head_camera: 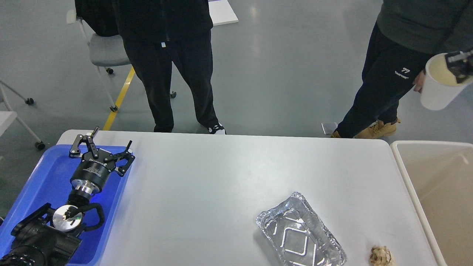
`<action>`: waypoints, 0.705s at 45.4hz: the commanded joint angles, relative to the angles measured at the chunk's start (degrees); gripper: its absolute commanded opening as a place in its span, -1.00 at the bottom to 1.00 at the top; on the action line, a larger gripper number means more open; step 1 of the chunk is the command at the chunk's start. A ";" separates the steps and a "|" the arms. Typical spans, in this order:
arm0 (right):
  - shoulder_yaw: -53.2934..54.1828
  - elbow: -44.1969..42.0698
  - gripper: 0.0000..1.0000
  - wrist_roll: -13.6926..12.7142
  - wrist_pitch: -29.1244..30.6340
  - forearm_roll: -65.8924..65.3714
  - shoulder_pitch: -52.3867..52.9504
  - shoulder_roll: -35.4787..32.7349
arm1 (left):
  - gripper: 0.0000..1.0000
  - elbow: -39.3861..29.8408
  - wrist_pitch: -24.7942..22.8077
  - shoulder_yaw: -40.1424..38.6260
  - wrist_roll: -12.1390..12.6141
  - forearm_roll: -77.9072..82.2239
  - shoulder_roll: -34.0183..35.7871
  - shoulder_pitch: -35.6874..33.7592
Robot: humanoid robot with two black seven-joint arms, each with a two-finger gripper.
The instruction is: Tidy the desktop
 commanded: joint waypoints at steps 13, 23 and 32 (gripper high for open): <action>10.80 -23.66 -1.00 0.03 -10.29 -1.05 -23.88 -13.99 | 1.00 0.00 0.00 -0.03 0.00 -0.02 0.00 0.01; 27.85 -37.19 -1.00 -0.23 -17.50 2.54 -45.41 -14.96 | 1.00 0.00 0.00 -0.03 0.00 -0.02 0.00 0.01; 42.35 -48.53 -1.00 -0.58 -25.50 10.98 -64.05 -8.64 | 1.00 0.00 0.00 -0.03 0.00 -0.02 0.00 0.01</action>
